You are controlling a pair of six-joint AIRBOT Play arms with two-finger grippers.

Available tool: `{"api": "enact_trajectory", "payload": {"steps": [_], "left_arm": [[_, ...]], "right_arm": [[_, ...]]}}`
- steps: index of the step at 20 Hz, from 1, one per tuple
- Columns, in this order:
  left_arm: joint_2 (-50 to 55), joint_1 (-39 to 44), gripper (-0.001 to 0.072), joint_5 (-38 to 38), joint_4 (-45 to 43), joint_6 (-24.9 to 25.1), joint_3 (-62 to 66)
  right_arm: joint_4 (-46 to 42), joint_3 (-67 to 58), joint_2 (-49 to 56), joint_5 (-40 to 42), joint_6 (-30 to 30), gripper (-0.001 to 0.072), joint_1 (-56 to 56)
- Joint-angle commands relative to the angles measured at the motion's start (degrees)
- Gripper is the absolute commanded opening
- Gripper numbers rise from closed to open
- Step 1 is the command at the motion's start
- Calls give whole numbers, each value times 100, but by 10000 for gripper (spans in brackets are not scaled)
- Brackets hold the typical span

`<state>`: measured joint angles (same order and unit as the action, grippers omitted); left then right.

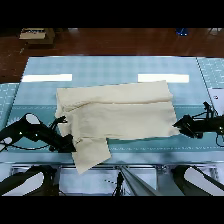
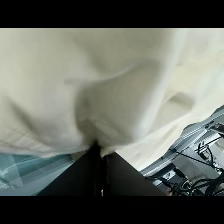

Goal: Fold the shirts.

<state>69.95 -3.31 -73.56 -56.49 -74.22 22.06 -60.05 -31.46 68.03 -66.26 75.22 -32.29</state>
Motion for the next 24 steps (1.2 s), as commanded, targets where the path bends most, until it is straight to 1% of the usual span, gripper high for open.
{"api": "enact_trajectory", "payload": {"steps": [1,2,3,6,8,10,12,14,16,18,22,24], "left_arm": [[2,-2,25,538,0,7,11],[0,-2,24,527,-2,7,46],[0,-2,24,476,-2,7,146],[-101,-2,24,2,-2,59,975],[-256,-4,24,-317,-2,133,1840],[-334,-26,25,-321,2,90,2804],[-313,-24,25,24,4,90,3639],[-219,-26,25,380,4,37,4127],[52,-24,25,522,94,4,4413],[404,-24,25,586,181,4,4511],[1003,-103,25,1126,269,4,4730],[1200,-160,25,1410,273,4,4878]], "right_arm": [[-42,11,323,210,7,238,503],[-42,-26,267,160,-74,75,555],[-39,-118,142,37,-199,32,555],[44,-660,-518,-444,-664,30,557],[234,-1119,-957,-520,-737,30,562],[905,-1478,-1198,-205,-713,29,562],[1845,-1646,-1169,291,-719,28,562],[2315,-1674,-1014,957,-721,28,570],[2363,-1676,-734,1458,-719,28,745],[2363,-1755,-306,1915,-719,27,1196],[2347,-2308,664,2957,-767,28,1919],[2339,-2767,1115,3095,-761,28,2002]]}}
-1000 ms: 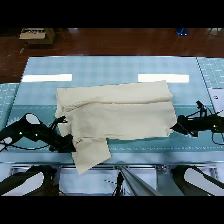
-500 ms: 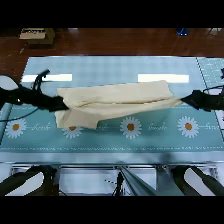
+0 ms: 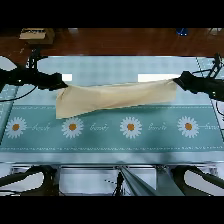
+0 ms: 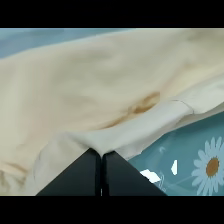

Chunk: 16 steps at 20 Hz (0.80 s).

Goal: Fold the shirts.

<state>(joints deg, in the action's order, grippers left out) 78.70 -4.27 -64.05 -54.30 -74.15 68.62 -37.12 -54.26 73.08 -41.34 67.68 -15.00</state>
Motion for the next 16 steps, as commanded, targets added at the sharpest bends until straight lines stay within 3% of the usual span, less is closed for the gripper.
{"api": "enact_trajectory", "payload": {"steps": [1,12,13,14,16], "left_arm": [[422,-98,25,553,66,-4,251],[1224,-146,28,507,83,-2,278],[1226,-146,50,450,83,-2,278],[1226,-149,118,382,81,-2,278],[1224,-177,313,210,79,-2,280]], "right_arm": [[33,-699,807,577,9,28,271],[-1327,-1071,1462,55,503,29,273],[-1434,-1073,1469,-9,566,29,273],[-1473,-1071,1469,-59,573,29,273],[-1517,-1073,1467,-120,568,30,273]]}}
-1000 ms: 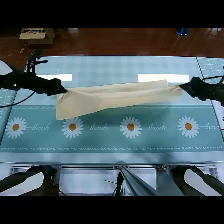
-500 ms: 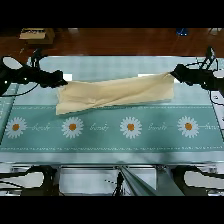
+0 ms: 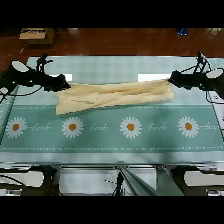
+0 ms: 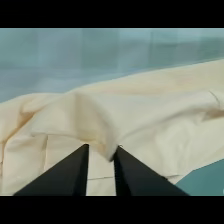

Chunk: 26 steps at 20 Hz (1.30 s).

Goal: Fold the shirts.

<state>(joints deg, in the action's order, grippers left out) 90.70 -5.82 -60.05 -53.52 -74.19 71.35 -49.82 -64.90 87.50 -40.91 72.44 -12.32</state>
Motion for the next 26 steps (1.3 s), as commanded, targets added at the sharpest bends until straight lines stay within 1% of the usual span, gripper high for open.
{"api": "enact_trajectory", "payload": {"steps": [1,2,3,4,5,6,8,10,11,12,13,14,16,18,21,26], "left_arm": [[24,-61,413,-323,-4,2,7],[22,-114,421,-479,-4,2,7],[20,-188,420,-662,-2,2,7],[17,-264,420,-859,-2,2,7],[17,-350,420,-1080,-2,2,7],[11,-444,420,-1318,-2,4,7],[-28,-610,420,-1696,-4,13,7],[-116,-739,420,-1781,-2,142,7],[-164,-774,420,-1753,0,157,7],[-181,-774,420,-1725,-2,157,7],[-181,-767,420,-1703,2,157,7],[-179,-743,420,-1676,0,170,4],[-179,-715,420,-1587,2,175,4],[-179,-708,420,-1408,2,177,4],[-179,-706,420,-1207,2,177,4],[-179,-702,420,-1043,7,179,7]], "right_arm": [[-286,-9,24,-243,74,31,4],[-363,-9,24,-330,70,32,2],[-498,-9,24,-422,70,87,2],[-605,-9,24,-498,70,233,2],[-680,-9,15,-555,48,397,2],[-780,-9,-22,-581,33,498,-13],[-1309,-9,-179,-562,142,495,-94],[-2074,-11,-275,-579,717,495,-212],[-2238,-9,-258,-662,1080,496,-334],[-2151,-9,-197,-697,1244,497,-476],[-1725,-9,-90,-708,1241,504,-638],[-1058,-9,55,-682,1134,552,-802],[208,-9,348,-671,586,552,-992],[970,-9,621,-662,254,552,-1005],[1709,-9,918,-468,-17,552,-874],[1792,-9,1244,146,-7,540,-337]]}}
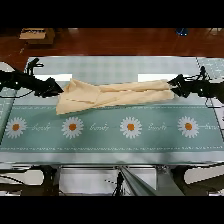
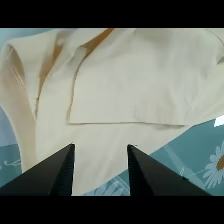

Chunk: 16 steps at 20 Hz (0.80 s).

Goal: Fold the shirts.

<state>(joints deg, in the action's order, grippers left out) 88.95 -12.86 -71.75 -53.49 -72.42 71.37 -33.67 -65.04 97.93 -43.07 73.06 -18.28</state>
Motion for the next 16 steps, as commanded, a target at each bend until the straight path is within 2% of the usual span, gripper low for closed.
{"api": "enact_trajectory", "payload": {"steps": [1,2,3,4,5,6,8,13,16], "left_arm": [[-4,2,420,127,4,35,2],[-7,4,419,125,4,133,2],[-7,2,418,125,2,138,2],[-7,2,378,125,2,149,4],[-7,2,326,122,4,151,4],[-7,2,230,116,44,157,4],[-7,2,33,59,577,542,4],[-7,192,26,59,3091,1202,4],[-2,756,26,70,3425,1333,2]], "right_arm": [[179,4,256,546,-9,524,398],[190,4,289,688,46,432,529],[186,4,291,743,31,251,625],[184,-33,282,704,-11,88,660],[181,-109,238,481,-184,31,660],[162,-175,127,240,-437,30,632],[94,-223,-302,-133,-678,29,551],[-758,-223,-1860,-678,-507,29,529],[-892,-223,-2712,-920,-166,29,531]]}}
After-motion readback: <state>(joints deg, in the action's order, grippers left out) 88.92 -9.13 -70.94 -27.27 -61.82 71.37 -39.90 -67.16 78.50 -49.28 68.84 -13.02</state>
